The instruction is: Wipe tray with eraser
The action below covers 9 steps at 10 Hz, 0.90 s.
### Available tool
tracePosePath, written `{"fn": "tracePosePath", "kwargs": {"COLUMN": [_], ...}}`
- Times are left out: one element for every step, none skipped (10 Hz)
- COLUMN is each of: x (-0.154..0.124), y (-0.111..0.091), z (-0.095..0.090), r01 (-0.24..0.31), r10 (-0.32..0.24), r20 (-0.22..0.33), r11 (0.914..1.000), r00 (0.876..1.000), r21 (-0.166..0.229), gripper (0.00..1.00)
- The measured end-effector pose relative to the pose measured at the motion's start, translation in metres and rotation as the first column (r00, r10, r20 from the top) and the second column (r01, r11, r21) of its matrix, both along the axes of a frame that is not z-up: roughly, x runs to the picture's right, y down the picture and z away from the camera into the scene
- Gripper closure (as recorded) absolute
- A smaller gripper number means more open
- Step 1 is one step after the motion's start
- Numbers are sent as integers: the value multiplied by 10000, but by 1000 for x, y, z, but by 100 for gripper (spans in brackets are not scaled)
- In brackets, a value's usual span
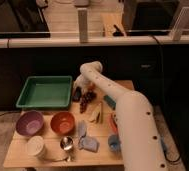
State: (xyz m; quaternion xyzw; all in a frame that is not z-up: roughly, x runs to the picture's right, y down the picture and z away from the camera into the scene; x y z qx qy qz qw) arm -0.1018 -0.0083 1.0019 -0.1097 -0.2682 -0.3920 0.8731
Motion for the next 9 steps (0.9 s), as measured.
{"fn": "tracePosePath", "kwargs": {"x": [0, 0, 0, -1, -2, -4, -4, -4, -4], "y": [0, 1, 3, 3, 5, 5, 6, 7, 8], "z": [1, 1, 2, 2, 3, 3, 3, 3, 4], "r01": [21, 62, 93, 116, 161, 200, 225, 242, 256], "r10": [-21, -62, -93, -116, -162, -200, -226, -242, -256], "r20": [-15, -35, -52, -66, -82, -84, -91, -113, -128], "r11": [10000, 10000, 10000, 9999, 9999, 9998, 9997, 9997, 9997], "r00": [10000, 10000, 9999, 9999, 9998, 9998, 9997, 9996, 9996], "r21": [3, 5, -10, -8, -16, -18, -21, -24, -33], "gripper": [39, 39, 39, 39, 39, 39, 40, 46, 57]}}
